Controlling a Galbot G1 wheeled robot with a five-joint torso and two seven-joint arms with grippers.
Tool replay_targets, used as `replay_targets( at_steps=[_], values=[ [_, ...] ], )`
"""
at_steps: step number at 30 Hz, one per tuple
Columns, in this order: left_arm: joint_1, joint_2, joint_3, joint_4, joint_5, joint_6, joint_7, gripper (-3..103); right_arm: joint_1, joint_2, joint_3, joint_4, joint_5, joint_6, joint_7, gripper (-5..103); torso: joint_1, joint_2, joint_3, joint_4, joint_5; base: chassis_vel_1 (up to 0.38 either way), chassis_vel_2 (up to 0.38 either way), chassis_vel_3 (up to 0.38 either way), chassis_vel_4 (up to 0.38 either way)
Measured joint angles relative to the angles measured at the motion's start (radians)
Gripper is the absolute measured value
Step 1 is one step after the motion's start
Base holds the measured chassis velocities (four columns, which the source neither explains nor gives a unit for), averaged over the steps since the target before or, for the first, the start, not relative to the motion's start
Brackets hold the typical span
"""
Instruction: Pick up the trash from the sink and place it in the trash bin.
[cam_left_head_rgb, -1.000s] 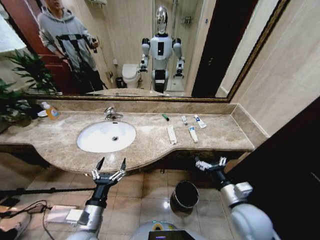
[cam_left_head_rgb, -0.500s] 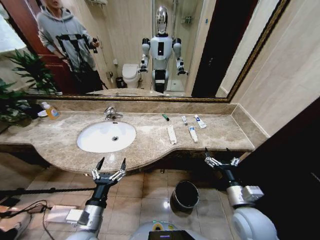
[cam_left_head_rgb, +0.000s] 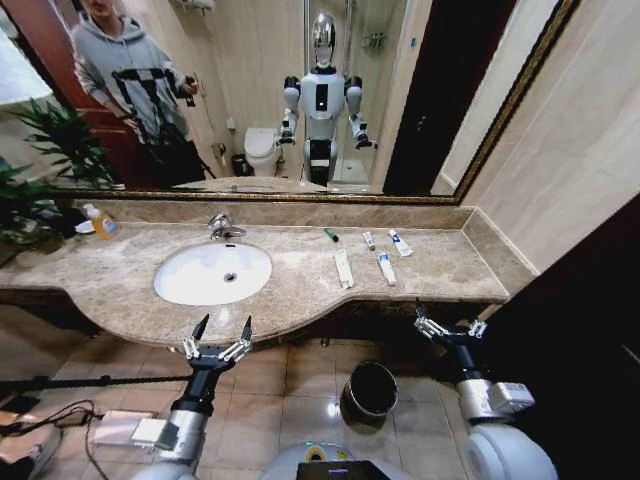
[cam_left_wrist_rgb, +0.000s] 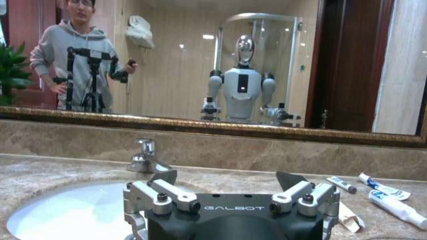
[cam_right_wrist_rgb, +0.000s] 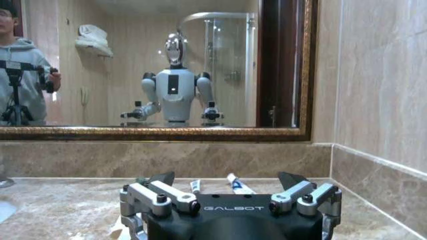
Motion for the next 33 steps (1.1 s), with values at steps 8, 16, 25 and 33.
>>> replay_targets(
  at_steps=[8, 16, 25, 33],
  values=[
    [0.000, 0.000, 0.000, 0.000, 0.000, 0.000, 0.000, 100, 0.017, 0.005, -0.021, 0.014, -0.011, -0.042, -0.009, 100, 0.000, 0.000, 0.000, 0.0000, -0.0001, 0.000, 0.000, 0.000, 0.000],
    [0.000, 0.000, 0.000, 0.000, 0.000, 0.000, 0.000, 100, 0.016, -0.003, -0.022, 0.007, -0.014, -0.052, -0.018, 100, 0.000, 0.000, 0.000, 0.0000, -0.0001, 0.000, 0.000, 0.000, 0.000],
    [0.000, 0.000, 0.000, 0.000, 0.000, 0.000, 0.000, 100, 0.182, -0.103, -0.051, -0.101, 0.072, -0.165, -0.027, 100, 0.000, 0.000, 0.000, 0.0001, 0.0001, 0.000, 0.000, 0.000, 0.000],
    [0.000, 0.000, 0.000, 0.000, 0.000, 0.000, 0.000, 100, 0.383, -0.199, -0.106, -0.276, 0.111, -0.224, -0.033, 100, 0.000, 0.000, 0.000, 0.0000, 0.0002, 0.000, 0.000, 0.000, 0.000]
  ],
)
